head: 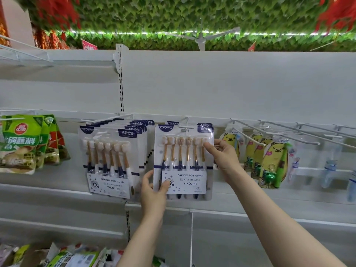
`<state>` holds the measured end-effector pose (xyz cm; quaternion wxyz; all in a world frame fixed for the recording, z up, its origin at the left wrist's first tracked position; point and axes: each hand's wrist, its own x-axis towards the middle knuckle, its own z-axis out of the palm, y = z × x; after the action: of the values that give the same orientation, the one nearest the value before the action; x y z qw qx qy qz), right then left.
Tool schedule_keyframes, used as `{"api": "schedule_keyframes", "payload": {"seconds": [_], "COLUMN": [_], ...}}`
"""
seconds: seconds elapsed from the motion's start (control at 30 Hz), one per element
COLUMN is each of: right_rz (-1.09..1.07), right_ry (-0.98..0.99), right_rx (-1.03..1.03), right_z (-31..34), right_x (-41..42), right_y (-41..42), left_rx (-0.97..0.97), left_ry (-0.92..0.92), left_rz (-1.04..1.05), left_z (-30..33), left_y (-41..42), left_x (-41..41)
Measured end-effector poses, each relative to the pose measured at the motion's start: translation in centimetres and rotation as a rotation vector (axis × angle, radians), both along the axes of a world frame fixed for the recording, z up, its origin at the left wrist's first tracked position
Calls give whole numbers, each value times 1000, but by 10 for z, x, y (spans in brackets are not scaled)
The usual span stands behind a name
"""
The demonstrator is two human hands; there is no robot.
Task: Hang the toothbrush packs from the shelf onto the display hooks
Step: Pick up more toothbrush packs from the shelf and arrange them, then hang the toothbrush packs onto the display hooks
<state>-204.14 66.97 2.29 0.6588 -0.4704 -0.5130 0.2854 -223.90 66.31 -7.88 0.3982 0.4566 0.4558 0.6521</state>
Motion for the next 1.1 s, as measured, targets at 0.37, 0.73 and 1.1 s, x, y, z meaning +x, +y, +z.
{"api": "schedule_keyframes", "payload": {"seconds": [0.37,0.73,1.1], "right_rz": [-82,-70,-257], "right_ry": [-158,-176,-418], "right_rx": [-73,-72,-370], "right_z": [7,-1,-30], "right_x": [9,10,3], "right_y": [37,28,-27], "left_rx": [-103,-81,-287], "left_ry": [110,144,457], "left_rz": [-2,-27,-86], "left_z": [2,-3,-8], "left_y": [53,51,15], "left_x": [11,4,-5]}}
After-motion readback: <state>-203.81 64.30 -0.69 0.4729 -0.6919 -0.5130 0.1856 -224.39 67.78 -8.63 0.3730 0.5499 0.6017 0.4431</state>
